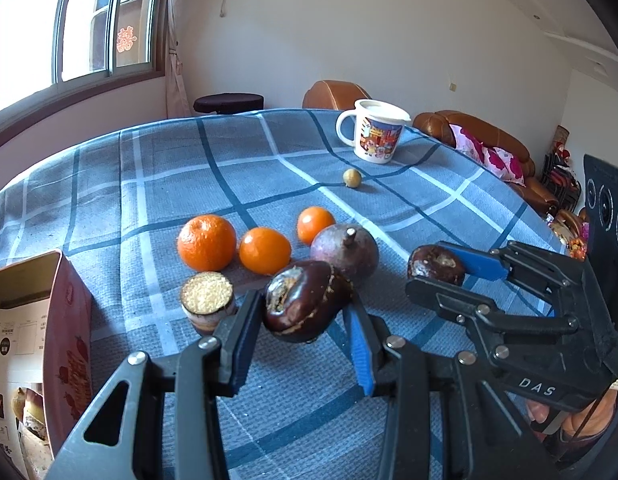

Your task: Organize fruits

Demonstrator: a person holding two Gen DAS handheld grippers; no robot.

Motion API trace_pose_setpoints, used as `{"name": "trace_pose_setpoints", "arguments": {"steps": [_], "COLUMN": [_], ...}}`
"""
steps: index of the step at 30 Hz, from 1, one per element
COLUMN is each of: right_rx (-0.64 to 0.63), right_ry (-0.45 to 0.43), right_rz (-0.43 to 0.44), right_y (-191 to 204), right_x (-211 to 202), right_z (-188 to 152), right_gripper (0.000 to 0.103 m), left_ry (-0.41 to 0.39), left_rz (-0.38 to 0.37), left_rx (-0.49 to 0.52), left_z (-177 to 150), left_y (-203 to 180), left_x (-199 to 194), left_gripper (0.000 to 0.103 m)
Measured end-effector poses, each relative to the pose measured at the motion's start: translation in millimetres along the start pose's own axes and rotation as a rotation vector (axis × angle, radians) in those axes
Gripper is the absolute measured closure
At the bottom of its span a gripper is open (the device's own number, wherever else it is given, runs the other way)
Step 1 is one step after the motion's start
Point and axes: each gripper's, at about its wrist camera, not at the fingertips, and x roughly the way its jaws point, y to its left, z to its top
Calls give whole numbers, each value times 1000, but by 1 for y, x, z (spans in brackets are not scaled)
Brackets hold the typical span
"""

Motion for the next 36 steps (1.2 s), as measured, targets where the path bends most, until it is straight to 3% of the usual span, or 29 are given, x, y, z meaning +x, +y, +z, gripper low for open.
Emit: {"name": "trace_pose_setpoints", "arguments": {"steps": [36], "right_rx": [-9], "right_ry": [-147], "right_rz": [-12], "right_y": [3], "right_x": [-24], "right_z": [-3], "right_gripper": [61], "left_ry": [-173], "left_rz": [76], "left_rx": [-21], "left_z": [-4], "left_y": [2], "left_x": [-32], "left_gripper": [60]}}
